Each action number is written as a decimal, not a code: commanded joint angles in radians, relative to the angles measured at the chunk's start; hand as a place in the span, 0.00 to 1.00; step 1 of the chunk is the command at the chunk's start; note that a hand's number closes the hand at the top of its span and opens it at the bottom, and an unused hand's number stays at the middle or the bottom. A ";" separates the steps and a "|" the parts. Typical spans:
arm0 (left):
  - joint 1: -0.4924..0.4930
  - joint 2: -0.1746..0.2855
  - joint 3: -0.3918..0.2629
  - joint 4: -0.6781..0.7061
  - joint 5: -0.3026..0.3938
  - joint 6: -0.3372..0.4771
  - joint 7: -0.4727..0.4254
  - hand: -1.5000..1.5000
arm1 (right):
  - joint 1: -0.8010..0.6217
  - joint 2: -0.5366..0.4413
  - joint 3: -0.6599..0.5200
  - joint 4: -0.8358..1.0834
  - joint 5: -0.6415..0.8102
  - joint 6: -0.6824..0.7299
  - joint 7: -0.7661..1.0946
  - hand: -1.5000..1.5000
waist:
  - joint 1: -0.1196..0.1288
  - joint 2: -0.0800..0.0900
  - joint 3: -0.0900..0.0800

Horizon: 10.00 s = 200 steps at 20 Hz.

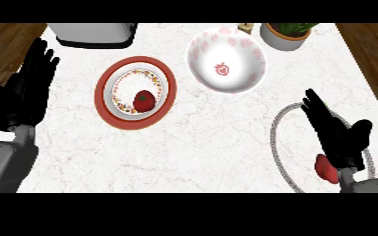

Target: Pick the bell pepper from the placemat and place it in the bowl

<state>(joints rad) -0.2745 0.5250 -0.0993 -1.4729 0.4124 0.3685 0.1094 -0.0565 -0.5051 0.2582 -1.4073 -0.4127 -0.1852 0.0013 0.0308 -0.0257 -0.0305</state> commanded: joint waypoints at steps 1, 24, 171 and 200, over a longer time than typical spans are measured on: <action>0.020 0.021 0.050 -0.045 0.019 -0.031 -0.021 0.50 | -0.048 0.042 0.025 -0.047 0.046 -0.001 -0.049 0.00 | -0.018 0.023 0.030; 0.096 0.005 0.085 0.010 -0.033 -0.108 -0.236 0.50 | 0.589 -0.146 0.084 -0.692 1.026 -0.569 -0.008 0.00 | -0.084 0.023 0.022; 0.016 -0.210 0.329 -0.051 -0.269 -0.364 -0.100 0.50 | -0.943 0.202 -0.343 0.524 1.065 0.554 0.052 1.00 | -0.007 0.031 0.031; -0.004 -0.249 0.313 -0.012 -0.290 -0.347 -0.113 0.50 | -0.982 0.262 -0.717 0.963 0.880 -0.059 -0.228 0.00 | 0.001 0.041 0.032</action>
<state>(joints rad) -0.2774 0.2909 0.2166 -1.4967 0.1289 0.0077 -0.0009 -1.0326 -0.2002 -0.3885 -0.4681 0.5187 -0.1875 -0.1843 0.0353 0.0147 0.0014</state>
